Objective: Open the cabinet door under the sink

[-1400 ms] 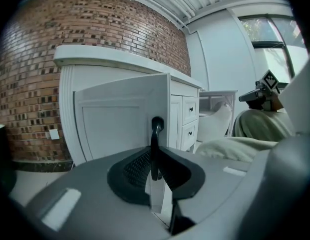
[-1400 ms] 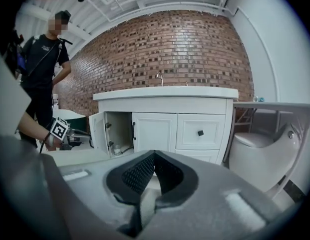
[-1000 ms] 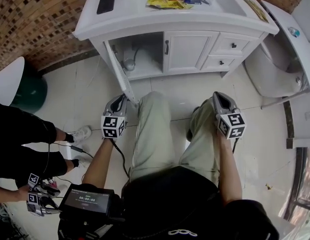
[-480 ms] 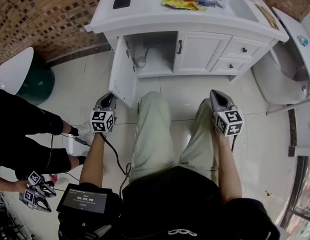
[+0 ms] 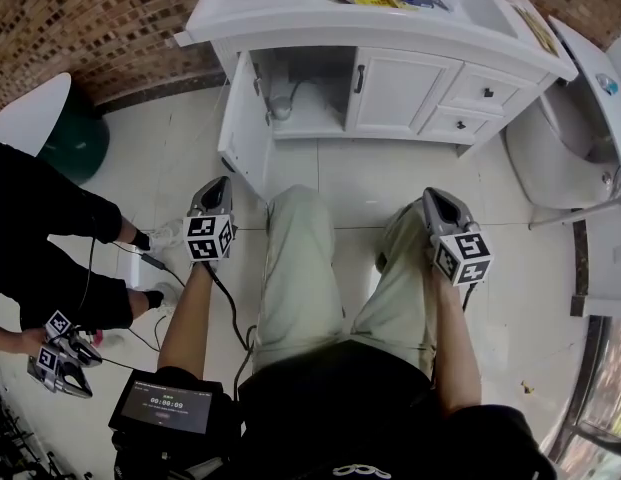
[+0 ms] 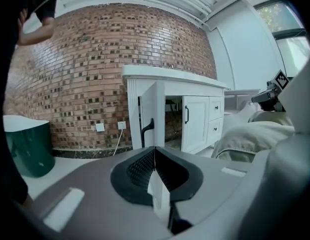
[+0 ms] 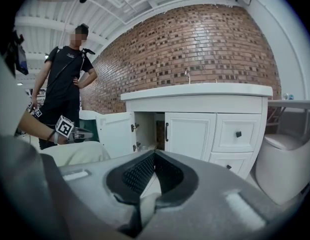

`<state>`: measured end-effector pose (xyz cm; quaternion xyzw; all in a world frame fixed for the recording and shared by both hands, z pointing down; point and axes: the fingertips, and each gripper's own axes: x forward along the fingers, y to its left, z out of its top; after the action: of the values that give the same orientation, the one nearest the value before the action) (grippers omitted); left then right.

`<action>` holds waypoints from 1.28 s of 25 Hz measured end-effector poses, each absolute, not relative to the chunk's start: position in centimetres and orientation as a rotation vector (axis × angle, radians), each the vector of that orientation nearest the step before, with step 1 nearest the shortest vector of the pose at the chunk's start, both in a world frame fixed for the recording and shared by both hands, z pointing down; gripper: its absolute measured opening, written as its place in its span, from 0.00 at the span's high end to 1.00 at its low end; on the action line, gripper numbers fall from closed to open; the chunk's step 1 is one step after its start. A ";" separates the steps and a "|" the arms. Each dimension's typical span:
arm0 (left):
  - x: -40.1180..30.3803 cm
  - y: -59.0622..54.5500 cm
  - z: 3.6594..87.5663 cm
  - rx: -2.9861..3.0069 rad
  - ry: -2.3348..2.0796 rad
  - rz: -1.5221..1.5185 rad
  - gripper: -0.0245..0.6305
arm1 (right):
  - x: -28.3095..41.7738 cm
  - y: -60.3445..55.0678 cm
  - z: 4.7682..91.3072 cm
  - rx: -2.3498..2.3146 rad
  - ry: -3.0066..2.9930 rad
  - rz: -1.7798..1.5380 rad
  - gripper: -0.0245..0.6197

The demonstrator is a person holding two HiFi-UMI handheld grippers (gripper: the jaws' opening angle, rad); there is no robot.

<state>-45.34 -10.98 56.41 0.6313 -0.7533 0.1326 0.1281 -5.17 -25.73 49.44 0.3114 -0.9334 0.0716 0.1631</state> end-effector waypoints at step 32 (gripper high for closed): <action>-11.5 13.2 46.8 2.103 -1.969 0.004 0.94 | 8.4 -1.9 54.1 0.696 -2.607 0.116 0.97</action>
<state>-11.53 13.23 46.81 0.7236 -0.6778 0.0015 0.1300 8.43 -1.89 54.07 0.2515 -0.9419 0.0421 0.2188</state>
